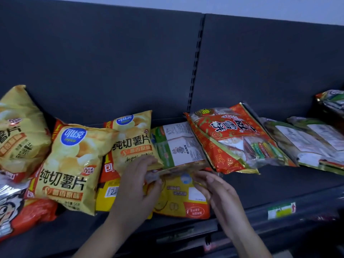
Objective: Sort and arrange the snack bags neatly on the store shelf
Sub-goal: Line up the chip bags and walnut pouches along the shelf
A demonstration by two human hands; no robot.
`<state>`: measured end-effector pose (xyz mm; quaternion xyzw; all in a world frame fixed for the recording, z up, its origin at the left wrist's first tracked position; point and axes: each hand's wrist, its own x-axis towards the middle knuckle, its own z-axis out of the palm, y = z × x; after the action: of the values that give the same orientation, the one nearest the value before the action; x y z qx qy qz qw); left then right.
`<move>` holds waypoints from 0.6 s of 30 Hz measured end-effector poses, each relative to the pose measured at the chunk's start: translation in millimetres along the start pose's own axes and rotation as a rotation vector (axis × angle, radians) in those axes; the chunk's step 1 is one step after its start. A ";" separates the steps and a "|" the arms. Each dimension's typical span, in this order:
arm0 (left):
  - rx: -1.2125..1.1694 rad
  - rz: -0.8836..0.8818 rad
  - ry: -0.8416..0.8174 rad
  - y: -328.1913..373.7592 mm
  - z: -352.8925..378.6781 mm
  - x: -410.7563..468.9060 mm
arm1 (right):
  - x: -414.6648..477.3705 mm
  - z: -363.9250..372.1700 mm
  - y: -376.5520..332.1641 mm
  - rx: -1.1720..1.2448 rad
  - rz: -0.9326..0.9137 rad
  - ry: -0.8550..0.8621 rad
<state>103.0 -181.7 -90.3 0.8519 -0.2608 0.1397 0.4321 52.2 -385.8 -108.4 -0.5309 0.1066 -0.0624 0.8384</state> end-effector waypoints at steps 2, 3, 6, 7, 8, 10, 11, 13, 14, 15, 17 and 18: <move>0.006 0.011 -0.078 4.5 7.9 8.0 | 1.8 -5.4 -1.0 -0.052 0.046 0.067; 0.011 0.017 -0.117 6.1 11.9 12.1 | 2.5 -11.0 -1.6 -0.092 0.058 0.124; 0.040 0.072 -0.204 9.7 24.8 25.0 | 3.0 -35.1 -11.7 -0.544 -0.057 0.220; 0.048 0.099 -0.218 11.3 29.5 29.3 | 3.6 -47.8 -16.6 -0.867 -0.126 0.218; 0.052 0.117 -0.226 13.8 33.7 33.4 | 4.0 -60.5 -23.5 -1.205 -0.200 0.214; 0.076 0.149 -0.213 18.4 42.9 41.1 | 7.1 -83.4 -41.3 -1.699 -0.374 0.212; 0.096 0.172 -0.191 19.8 48.4 44.4 | 8.5 -93.8 -51.5 -1.842 -0.437 0.204; 0.124 0.183 -0.173 22.3 59.5 50.8 | 11.4 -113.5 -71.9 -1.991 -0.520 0.241; 0.128 0.176 -0.175 23.5 65.2 54.5 | 13.7 -122.9 -83.3 -2.021 -0.542 0.274; 0.137 0.173 -0.176 24.4 71.3 58.0 | 16.2 -131.6 -95.2 -2.034 -0.565 0.301; 0.171 0.156 -0.177 27.2 84.8 65.6 | 21.8 -147.2 -117.9 -2.047 -0.630 0.327; 0.186 0.132 -0.175 29.9 91.1 69.6 | 26.4 -155.0 -128.4 -2.061 -0.665 0.309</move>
<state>144.7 -292.6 -91.8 0.8781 -0.3392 0.1164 0.3168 40.9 -582.5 -59.5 -0.9664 0.0630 -0.2324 -0.0896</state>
